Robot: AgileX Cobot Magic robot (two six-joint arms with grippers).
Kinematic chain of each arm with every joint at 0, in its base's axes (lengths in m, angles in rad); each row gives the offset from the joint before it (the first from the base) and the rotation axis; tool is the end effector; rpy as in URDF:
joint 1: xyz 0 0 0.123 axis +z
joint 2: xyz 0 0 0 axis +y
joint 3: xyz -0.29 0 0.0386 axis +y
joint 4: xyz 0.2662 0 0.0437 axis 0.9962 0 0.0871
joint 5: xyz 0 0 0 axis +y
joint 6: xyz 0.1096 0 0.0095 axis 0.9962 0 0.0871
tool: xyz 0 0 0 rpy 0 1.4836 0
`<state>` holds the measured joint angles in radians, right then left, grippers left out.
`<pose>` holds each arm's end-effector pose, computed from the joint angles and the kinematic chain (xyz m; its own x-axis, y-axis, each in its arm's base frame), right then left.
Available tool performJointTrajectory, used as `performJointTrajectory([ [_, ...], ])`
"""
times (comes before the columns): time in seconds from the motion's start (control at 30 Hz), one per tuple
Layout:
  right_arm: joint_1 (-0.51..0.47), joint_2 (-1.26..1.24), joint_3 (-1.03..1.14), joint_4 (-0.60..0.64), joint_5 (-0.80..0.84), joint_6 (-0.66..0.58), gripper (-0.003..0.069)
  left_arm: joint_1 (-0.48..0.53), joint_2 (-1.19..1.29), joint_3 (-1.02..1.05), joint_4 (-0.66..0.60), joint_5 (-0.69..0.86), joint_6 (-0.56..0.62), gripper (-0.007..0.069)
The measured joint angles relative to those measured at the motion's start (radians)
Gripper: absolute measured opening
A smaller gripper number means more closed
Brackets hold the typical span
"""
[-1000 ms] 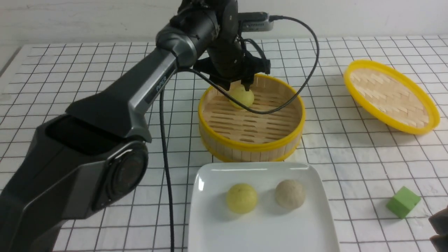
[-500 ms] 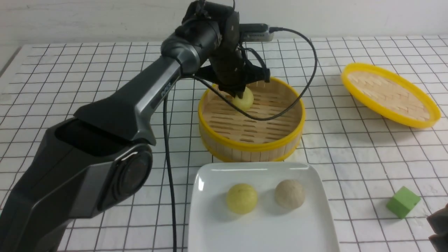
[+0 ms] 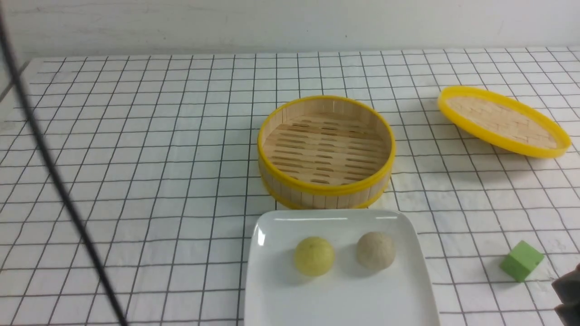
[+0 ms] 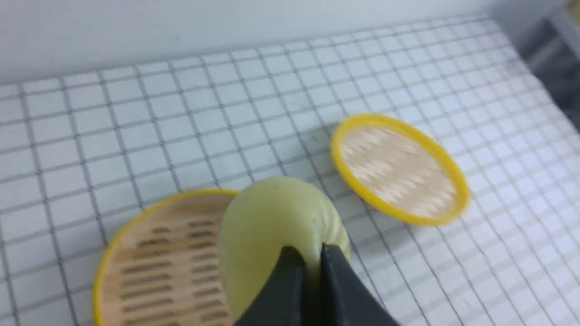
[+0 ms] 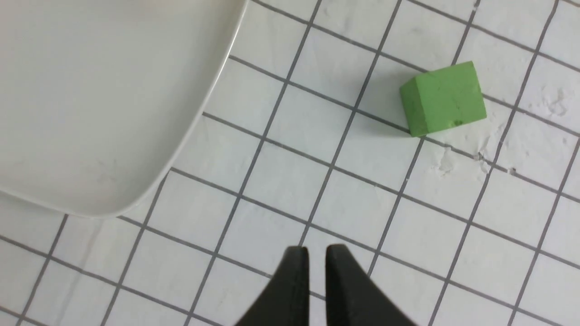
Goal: Put the steamed buns into the plate on the white-black tablecloth.
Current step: 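Carry the bun from the bamboo steamer to the plate with the left gripper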
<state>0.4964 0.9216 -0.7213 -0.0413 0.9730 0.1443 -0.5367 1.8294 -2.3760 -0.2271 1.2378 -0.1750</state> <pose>0.1567 0.0806 0.2699 -0.8280 -0.3112 -0.4665 -0.3647 0.9308 0.0263 0.3362 -0.2272 0.5088 -0.6286 0.0923 -0.7723 0.5111 0.7974 -0.3208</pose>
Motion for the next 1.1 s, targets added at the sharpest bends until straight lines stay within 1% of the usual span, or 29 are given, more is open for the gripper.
performJointTrajectory([
  [0.13,0.000,0.000,0.000,0.001,0.001,0.000,0.0082,-0.080,-0.166,0.396,-0.041,0.000,0.045,0.0022],
  [0.23,0.000,0.000,0.000,0.002,0.002,0.000,0.0086,-0.176,-0.254,0.739,-0.044,0.000,0.062,0.0022],
  [0.27,0.000,0.000,0.000,0.002,0.002,0.000,0.0086,-0.182,-0.257,0.739,-0.044,0.000,0.062,0.0022],
  [0.3,0.000,0.000,0.000,0.002,0.002,0.000,0.0088,-0.225,-0.275,0.875,-0.046,-0.023,0.062,0.0022],
  [0.37,0.000,0.000,0.000,0.002,0.002,0.000,0.0090,-0.284,-0.282,1.043,-0.054,-0.131,0.064,0.0022],
  [0.4,0.000,0.000,0.000,0.000,0.002,0.000,0.0091,-0.295,-0.282,1.087,-0.056,-0.161,0.064,0.0022],
  [0.43,0.000,0.000,0.000,-0.008,0.004,0.000,0.0092,-0.328,-0.272,1.173,-0.063,-0.290,0.064,0.0022],
  [0.47,0.000,0.000,0.000,-0.021,0.007,0.000,0.0092,-0.353,-0.258,1.230,-0.072,-0.383,0.064,0.0022],
  [0.5,0.000,0.000,0.000,-0.026,0.009,0.000,0.0092,-0.356,-0.252,1.246,-0.073,-0.397,0.064,0.0022],
  [0.53,0.000,-0.005,0.000,-0.042,0.016,0.001,0.0093,-0.369,-0.232,1.282,-0.083,-0.490,0.065,0.0022],
  [0.6,0.000,-0.031,0.000,-0.065,0.038,0.017,0.0093,-0.380,-0.187,1.311,-0.092,-0.591,0.065,0.0027],
  [0.73,0.000,-0.112,-0.017,-0.082,0.120,0.022,0.0093,-0.379,-0.135,1.313,-0.097,-0.684,0.065,0.0035],
  [0.83,0.000,-0.212,-0.035,-0.105,0.224,0.030,0.0083,-0.379,-0.098,1.313,-0.097,-0.726,0.065,0.0061],
  [0.9,0.000,-0.275,-0.039,-0.115,0.255,0.044,0.0067,-0.379,-0.083,1.313,-0.097,-0.742,0.065,0.0090],
  [0.93,0.000,-0.335,-0.041,-0.121,0.268,0.054,0.0047,-0.379,-0.078,1.313,-0.097,-0.749,0.065,0.0120],
  [0.97,0.000,-0.335,-0.041,-0.123,0.269,0.054,0.0047,-0.379,-0.077,1.313,-0.097,-0.751,0.065,0.0125],
  [1.0,0.000,-0.427,-0.041,-0.125,0.276,0.072,0.0013,-0.379,-0.076,1.313,-0.097,-0.759,0.065,0.0188],
  [1.1,0.000,-0.538,-0.042,-0.120,0.283,0.076,-0.0012,-0.379,-0.082,1.313,-0.094,-0.759,0.065,0.0274],
])
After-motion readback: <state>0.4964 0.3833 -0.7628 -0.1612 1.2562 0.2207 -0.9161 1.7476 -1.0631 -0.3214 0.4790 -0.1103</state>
